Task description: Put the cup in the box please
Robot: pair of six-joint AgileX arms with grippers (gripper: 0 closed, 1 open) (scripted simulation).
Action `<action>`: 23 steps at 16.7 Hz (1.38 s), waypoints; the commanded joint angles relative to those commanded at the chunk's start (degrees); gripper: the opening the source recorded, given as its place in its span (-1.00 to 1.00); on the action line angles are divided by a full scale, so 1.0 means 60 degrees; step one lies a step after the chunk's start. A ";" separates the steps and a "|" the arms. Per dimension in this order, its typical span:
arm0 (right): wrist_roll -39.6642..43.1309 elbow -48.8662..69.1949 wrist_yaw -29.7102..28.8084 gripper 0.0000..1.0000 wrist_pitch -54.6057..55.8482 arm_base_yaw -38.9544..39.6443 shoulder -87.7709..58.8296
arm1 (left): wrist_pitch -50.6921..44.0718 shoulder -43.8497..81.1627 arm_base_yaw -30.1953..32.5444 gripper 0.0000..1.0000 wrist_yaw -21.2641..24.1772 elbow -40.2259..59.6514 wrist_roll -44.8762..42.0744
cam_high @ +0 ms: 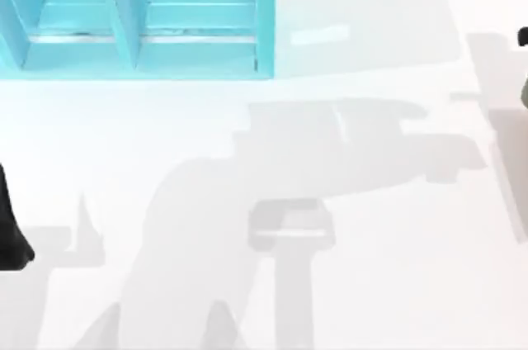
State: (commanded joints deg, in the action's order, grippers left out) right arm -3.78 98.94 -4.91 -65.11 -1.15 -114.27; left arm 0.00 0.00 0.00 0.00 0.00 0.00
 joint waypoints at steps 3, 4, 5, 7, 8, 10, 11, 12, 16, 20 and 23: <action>0.2574 0.0004 -0.0030 -1.00 -0.0900 -0.2332 0.0532 | 0.0000 0.0000 0.0000 1.00 0.0000 0.0000 0.0000; 0.3275 -0.0007 0.0017 -1.00 -0.1200 -0.2935 0.0694 | 0.0000 0.0000 0.0000 1.00 0.0000 0.0000 0.0000; 0.3881 -0.0019 0.0086 -1.00 -0.1482 -0.3446 0.0850 | 0.0000 0.0000 0.0000 1.00 0.0000 0.0000 0.0000; 0.4775 -0.0063 0.0263 -1.00 -0.1946 -0.4174 0.1143 | 0.0000 0.0000 0.0000 1.00 0.0000 0.0000 0.0000; 0.5073 -0.0086 0.0347 -1.00 -0.2119 -0.4418 0.1261 | 0.0000 0.0000 0.0000 1.00 0.0000 0.0000 0.0000; 0.5360 -0.0104 0.0449 -1.00 -0.2302 -0.4672 0.1382 | 0.0000 0.0000 0.0000 1.00 0.0000 0.0000 0.0000; 0.5365 -0.0104 0.0451 -1.00 -0.2306 -0.4678 0.1385 | 0.0000 0.0000 0.0000 1.00 0.0000 0.0000 0.0000; 0.5365 -0.0104 0.0451 -1.00 -0.2306 -0.4678 0.1385 | 0.0000 0.0000 0.0000 1.00 0.0000 0.0000 0.0000; 0.5336 -0.0252 0.0428 -1.00 -0.2122 -0.4630 0.1339 | 0.0000 0.0000 0.0000 1.00 0.0000 0.0000 0.0000; 0.5242 -0.1594 0.0431 -1.00 -0.0825 -0.4546 0.1390 | 0.0000 0.0000 0.0000 1.00 0.0000 0.0000 0.0000; 0.5184 -0.2461 0.0438 -1.00 0.0038 -0.4495 0.1382 | 0.0000 0.0000 0.0000 1.00 0.0000 0.0000 0.0000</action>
State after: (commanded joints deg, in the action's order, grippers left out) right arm 27.32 84.18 -2.29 -64.88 -28.13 -105.98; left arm 0.00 0.00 0.00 0.00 0.00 0.00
